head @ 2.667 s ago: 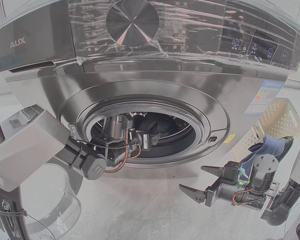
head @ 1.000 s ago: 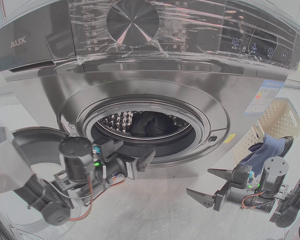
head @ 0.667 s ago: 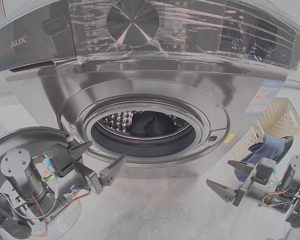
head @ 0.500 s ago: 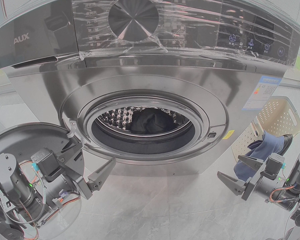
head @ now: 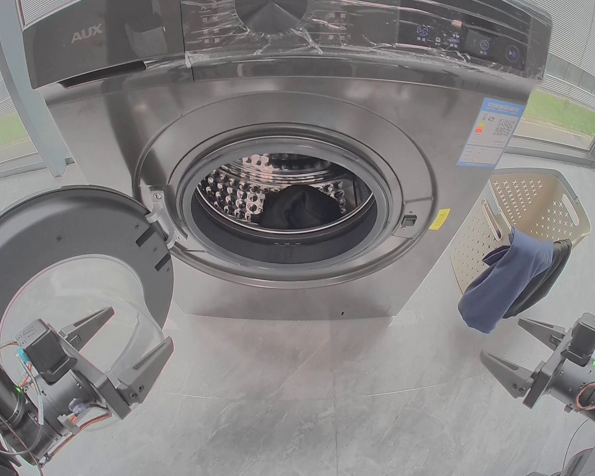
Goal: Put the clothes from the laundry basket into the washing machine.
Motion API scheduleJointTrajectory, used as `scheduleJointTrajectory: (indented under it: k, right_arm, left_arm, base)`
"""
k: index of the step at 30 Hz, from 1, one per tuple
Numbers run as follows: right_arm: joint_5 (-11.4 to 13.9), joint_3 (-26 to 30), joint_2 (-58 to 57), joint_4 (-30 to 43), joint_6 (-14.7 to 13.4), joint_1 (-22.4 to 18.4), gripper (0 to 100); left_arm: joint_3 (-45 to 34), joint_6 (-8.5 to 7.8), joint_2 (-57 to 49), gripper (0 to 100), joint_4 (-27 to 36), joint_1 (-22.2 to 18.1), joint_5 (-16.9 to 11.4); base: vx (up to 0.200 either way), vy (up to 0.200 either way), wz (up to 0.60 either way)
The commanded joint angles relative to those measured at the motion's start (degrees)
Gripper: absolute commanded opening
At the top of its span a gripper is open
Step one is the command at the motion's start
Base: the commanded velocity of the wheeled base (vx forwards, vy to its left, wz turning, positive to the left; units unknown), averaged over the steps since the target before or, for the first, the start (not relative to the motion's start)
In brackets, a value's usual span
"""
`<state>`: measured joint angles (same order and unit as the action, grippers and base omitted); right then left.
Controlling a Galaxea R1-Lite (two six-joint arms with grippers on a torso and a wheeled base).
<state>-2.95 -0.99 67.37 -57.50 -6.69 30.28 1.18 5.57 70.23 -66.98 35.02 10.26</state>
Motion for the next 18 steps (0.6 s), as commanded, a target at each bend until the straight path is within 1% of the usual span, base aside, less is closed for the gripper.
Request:
scheduleJointTrajectory:
  k: [1,2,3,5,7,8,9,10,14,18]
  right_arm:
    - [-0.3,1.0,-16.3,10.9,0.5,-2.6,100]
    - [-0.1,0.9,-20.0,15.1,0.6,-4.2,100]
    - [-0.1,0.9,-21.4,16.4,0.9,-4.9,100]
    - [-0.1,0.9,-24.5,19.4,1.8,-7.2,100]
    - [0.0,0.7,-27.6,22.5,2.8,-10.9,100]
    - [0.1,0.6,-28.7,23.3,3.0,-12.0,100]
    - [0.4,0.6,-30.0,24.3,3.4,-13.8,100]
    - [0.5,0.7,-30.5,24.7,3.6,-14.5,100]
    - [0.5,0.2,-31.6,25.1,3.8,-17.2,100]
    - [0.7,0.0,-31.5,25.1,3.7,-17.4,100]
  left_arm:
    - [-1.2,0.23,-14.9,100,12.0,-1.7,-0.3]
    - [-1.2,0.32,-18.6,100,16.4,-1.7,-0.3]
    - [-1.2,0.41,-20.0,100,17.8,-1.7,-0.3]
    - [-1.2,0.67,-23.9,100,21.6,-1.7,-0.3]
    - [-1.2,1.37,-28.9,100,26.2,-1.8,-0.5]
    - [-1.2,1.46,-30.1,100,27.5,-1.8,-0.5]
    - [-1.2,1.55,-32.5,100,30.6,-2.2,-0.5]
    - [-1.2,1.46,-33.4,100,32.0,-2.5,-0.5]
    - [-1.2,1.55,-37.7,100,35.7,-3.2,-0.7]
    - [-1.2,1.46,-38.2,100,36.0,-3.6,-0.9]
  base:
    - [-0.200,0.000,0.00]
    - [-0.200,0.000,0.00]
    - [-0.200,0.000,0.00]
    - [0.000,0.000,0.00]
    - [0.000,0.000,0.00]
    - [0.000,0.000,0.00]
    - [0.000,0.000,0.00]
    - [0.000,0.000,0.00]
    - [0.000,-0.200,0.00]
    - [0.000,-0.200,0.00]
